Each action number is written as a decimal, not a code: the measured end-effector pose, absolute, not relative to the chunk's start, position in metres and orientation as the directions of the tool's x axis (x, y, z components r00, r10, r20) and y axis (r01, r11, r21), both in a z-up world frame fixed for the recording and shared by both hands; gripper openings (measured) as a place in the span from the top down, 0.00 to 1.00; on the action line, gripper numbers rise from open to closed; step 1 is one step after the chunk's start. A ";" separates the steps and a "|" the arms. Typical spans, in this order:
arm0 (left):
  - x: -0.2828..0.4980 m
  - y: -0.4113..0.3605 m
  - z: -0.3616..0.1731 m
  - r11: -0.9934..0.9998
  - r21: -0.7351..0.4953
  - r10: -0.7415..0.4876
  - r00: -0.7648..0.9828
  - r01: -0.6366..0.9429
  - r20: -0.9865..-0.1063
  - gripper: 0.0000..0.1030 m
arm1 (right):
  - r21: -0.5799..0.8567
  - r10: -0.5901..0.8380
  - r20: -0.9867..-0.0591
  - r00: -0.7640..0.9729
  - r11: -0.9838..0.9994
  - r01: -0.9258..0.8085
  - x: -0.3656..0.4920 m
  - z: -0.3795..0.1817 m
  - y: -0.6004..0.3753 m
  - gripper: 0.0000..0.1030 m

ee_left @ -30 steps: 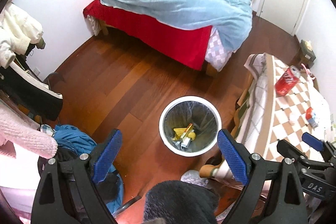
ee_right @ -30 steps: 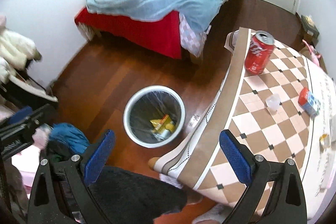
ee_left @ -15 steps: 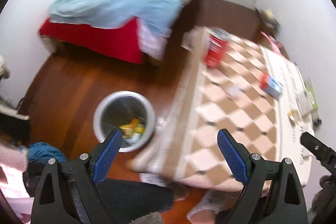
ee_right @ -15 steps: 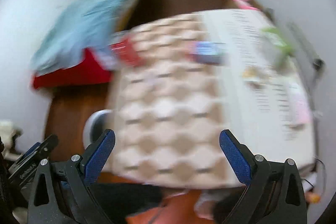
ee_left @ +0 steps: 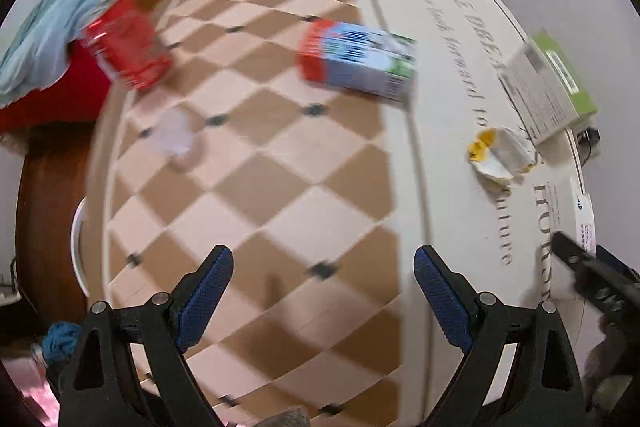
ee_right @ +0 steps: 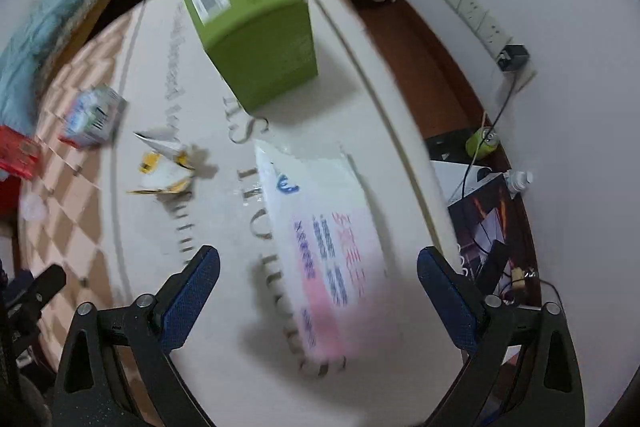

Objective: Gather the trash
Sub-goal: 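Move both tools back toward the table, then grasp the crumpled wrapper with the left tool while the right tool grasps the pink-white box, then carry the wrapper and pink-white box over the bin and release both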

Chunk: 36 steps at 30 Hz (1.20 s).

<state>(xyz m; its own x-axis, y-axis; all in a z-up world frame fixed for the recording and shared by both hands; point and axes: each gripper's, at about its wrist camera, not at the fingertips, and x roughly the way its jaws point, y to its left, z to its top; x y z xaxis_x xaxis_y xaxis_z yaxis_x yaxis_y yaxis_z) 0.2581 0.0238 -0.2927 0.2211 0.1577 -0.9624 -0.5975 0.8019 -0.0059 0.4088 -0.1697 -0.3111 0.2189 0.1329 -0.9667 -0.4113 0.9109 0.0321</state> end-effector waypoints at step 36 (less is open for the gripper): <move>0.284 0.001 -0.234 0.877 -0.033 0.193 0.414 -0.479 -0.890 0.52 | 0.070 0.251 -0.895 0.368 0.895 -0.440 0.384 -0.252 -0.161 0.48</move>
